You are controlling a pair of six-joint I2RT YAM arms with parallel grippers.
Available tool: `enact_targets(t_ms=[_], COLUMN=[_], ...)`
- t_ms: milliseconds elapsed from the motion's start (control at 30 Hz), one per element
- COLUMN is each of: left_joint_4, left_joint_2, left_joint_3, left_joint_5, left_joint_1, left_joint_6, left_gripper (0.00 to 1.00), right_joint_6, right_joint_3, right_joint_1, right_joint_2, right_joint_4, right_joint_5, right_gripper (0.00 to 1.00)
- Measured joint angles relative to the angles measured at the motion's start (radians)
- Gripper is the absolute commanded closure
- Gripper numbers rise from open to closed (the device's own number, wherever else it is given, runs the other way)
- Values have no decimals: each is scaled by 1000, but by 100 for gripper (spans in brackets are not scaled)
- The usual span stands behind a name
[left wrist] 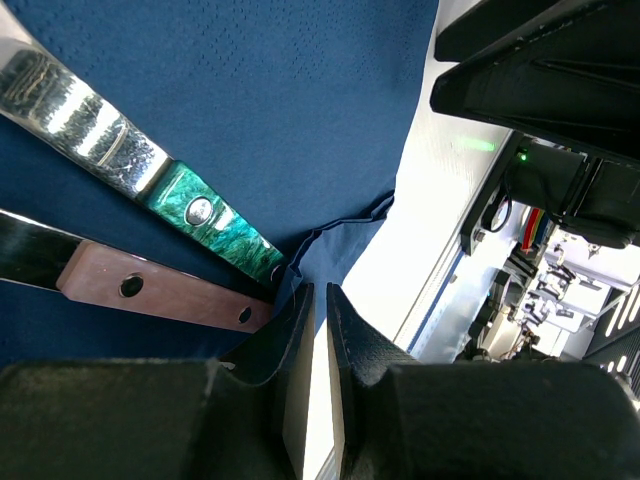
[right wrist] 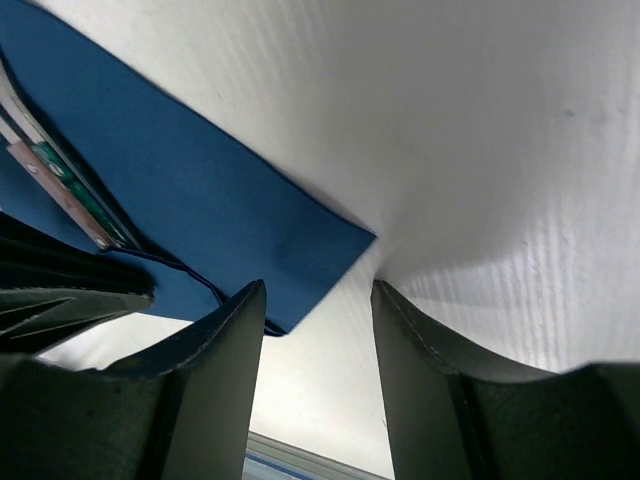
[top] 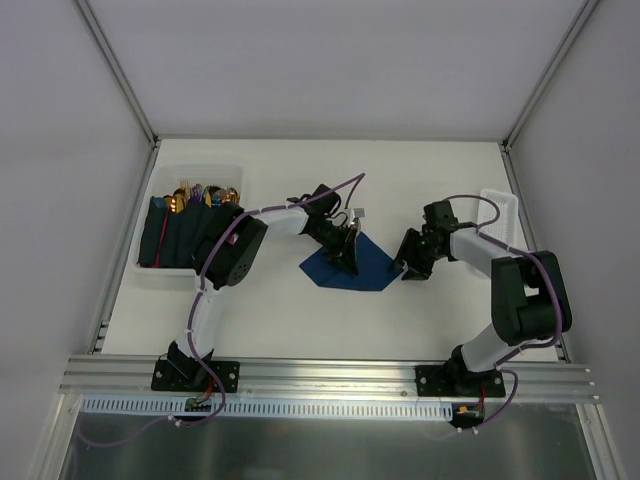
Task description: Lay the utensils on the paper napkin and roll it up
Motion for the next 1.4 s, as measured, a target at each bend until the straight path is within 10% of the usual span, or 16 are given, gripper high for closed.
enact_targets(t_ms=[1400], left_joint_4=[2], left_joint_2=[1], left_joint_3=[0], left_joint_5=[1], left_joint_1=[6], left_joint_6=[0], left_gripper=[89], right_joint_6=[183], right_joint_3=[-232], right_joint_1=[38], right_joint_2=[-29], right_joint_4=[467], right_joint_5=[-294], right_gripper=[52])
